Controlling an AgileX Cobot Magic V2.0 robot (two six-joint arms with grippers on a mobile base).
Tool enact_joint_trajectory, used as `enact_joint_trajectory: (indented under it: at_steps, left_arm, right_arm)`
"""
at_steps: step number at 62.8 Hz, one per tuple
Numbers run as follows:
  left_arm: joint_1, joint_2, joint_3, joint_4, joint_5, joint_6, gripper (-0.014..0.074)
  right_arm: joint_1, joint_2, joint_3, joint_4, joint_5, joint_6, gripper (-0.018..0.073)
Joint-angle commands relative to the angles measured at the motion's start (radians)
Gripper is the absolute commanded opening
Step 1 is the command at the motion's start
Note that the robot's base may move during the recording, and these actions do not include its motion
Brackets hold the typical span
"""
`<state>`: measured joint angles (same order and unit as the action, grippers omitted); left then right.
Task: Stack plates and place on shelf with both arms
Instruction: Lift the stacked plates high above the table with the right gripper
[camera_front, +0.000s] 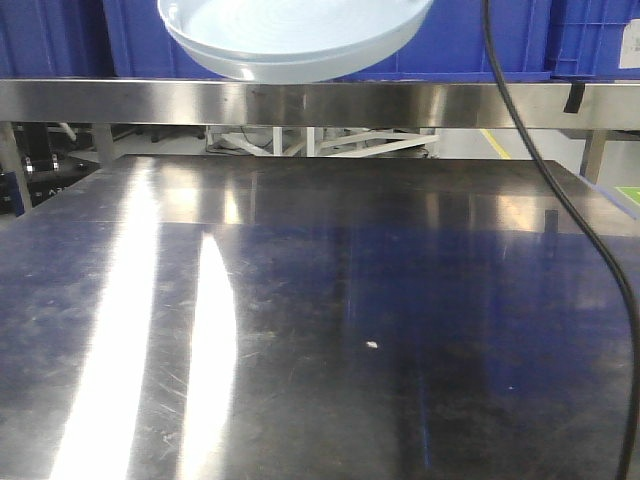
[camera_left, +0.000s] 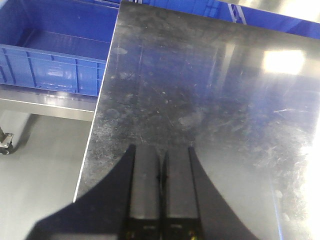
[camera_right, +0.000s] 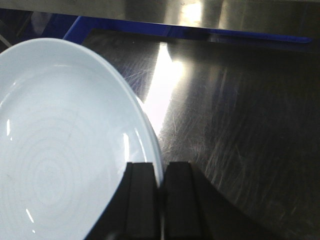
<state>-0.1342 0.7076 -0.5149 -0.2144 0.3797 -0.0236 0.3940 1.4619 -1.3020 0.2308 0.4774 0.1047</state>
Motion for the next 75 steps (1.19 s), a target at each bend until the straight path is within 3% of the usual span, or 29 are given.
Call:
enact_joint_trajectory:
  at_steps: [1,16,75]
  left_arm:
    - [0.0,-0.006,-0.028,-0.009,-0.078,-0.005,0.009]
    - [0.0,-0.006,-0.028,-0.009,-0.078,-0.005,0.009]
    - [0.0,-0.006,-0.028,-0.009,-0.078,-0.005,0.009]
  right_arm:
    - [0.001,-0.087,0.012,0.016,-0.119,-0.004,0.0033]
    - [0.001,-0.16,0.102,0.016,-0.165,-0.004,0.0033]
    - [0.001,-0.16,0.102,0.016,-0.133,-0.004,0.0033]
